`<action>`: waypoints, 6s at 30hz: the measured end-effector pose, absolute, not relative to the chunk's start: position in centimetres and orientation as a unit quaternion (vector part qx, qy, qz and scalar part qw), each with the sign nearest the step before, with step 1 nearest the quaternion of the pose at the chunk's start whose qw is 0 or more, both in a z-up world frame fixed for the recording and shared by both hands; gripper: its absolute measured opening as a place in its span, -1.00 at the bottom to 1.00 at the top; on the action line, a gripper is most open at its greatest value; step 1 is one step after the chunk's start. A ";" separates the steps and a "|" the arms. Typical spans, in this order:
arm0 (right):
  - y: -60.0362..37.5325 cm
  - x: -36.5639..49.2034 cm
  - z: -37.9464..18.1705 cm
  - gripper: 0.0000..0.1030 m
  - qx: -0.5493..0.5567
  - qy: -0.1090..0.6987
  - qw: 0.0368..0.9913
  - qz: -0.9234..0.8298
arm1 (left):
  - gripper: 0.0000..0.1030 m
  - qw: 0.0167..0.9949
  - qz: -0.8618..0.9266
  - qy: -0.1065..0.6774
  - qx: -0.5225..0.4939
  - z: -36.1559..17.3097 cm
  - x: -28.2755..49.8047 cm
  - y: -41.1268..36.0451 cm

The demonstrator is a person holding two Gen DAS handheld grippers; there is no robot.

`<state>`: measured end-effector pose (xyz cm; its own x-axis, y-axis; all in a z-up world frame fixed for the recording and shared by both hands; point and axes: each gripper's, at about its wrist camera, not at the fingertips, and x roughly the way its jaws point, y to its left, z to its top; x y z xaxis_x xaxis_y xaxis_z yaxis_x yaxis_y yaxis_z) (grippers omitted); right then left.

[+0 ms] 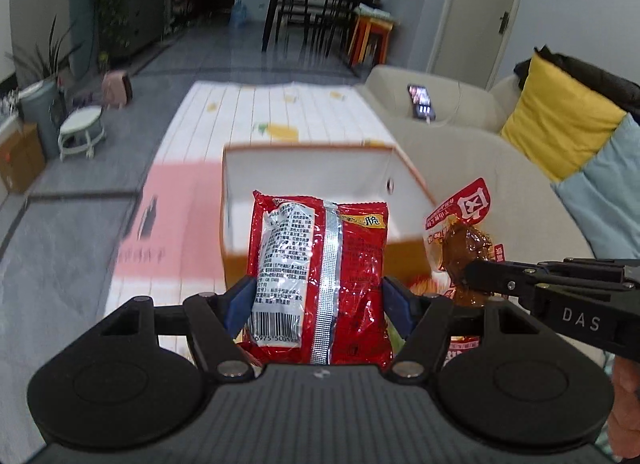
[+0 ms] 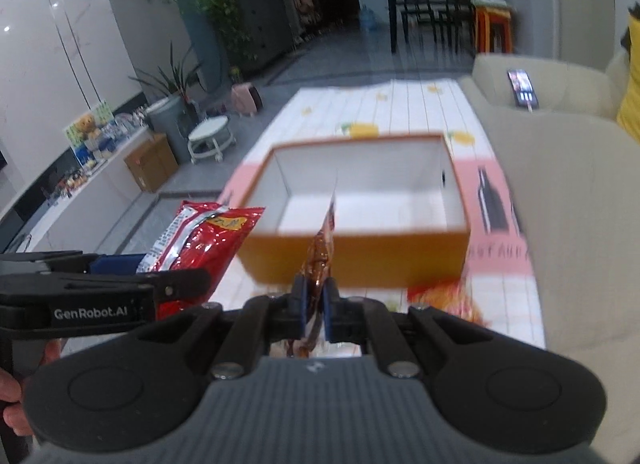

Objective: Organize snacks
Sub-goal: 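Lift both packets into the orange box and open both tools, then withdraw both tools from the box back toward the remaining snacks, then grasp the white spicy-strip bag with right tool while left grasps the egg-shaped snack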

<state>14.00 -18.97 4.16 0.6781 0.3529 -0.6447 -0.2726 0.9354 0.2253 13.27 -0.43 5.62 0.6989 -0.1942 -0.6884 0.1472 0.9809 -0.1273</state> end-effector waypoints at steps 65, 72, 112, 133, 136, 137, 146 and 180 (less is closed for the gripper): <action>-16.9 34.0 -3.4 -0.14 -0.012 0.451 0.882 0.137 | 0.71 0.879 -0.053 0.474 -0.012 -3.4 29.9 -1.2; -17.0 30.4 -1.0 0.02 -0.022 0.429 0.892 0.138 | 0.71 0.899 -0.056 0.434 -0.037 0.2 26.4 -0.5; -17.3 6.4 -9.8 0.20 0.038 0.463 0.878 0.111 | 0.70 0.890 -0.023 0.454 -0.044 -6.5 4.2 3.0; -13.6 9.3 -15.6 0.05 -0.030 0.534 0.838 0.106 | 0.70 0.880 0.006 0.467 -0.088 -9.1 6.4 4.6; -13.5 9.5 -15.6 -0.03 -0.038 0.529 0.841 0.108 | 0.70 0.883 0.016 0.463 -0.081 -9.2 7.2 4.8; -13.5 9.6 -15.6 -0.04 -0.037 0.528 0.841 0.109 | 0.70 0.884 0.020 0.460 -0.076 -9.2 7.5 4.9; -14.7 11.7 -15.6 -0.08 -0.024 0.534 0.840 0.092 | 0.73 0.906 0.030 0.423 -0.012 -9.5 11.0 5.2; -16.0 12.3 -14.8 -0.12 -0.009 0.528 0.844 0.093 | 0.09 0.879 0.020 0.472 -0.068 -11.4 13.9 6.4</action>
<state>12.30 -15.97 -14.78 0.4248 0.1475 -0.8932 -0.1671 0.9825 0.0828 13.86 6.41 -11.39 0.5545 -0.0283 -0.8317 -0.0996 0.9900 -0.1001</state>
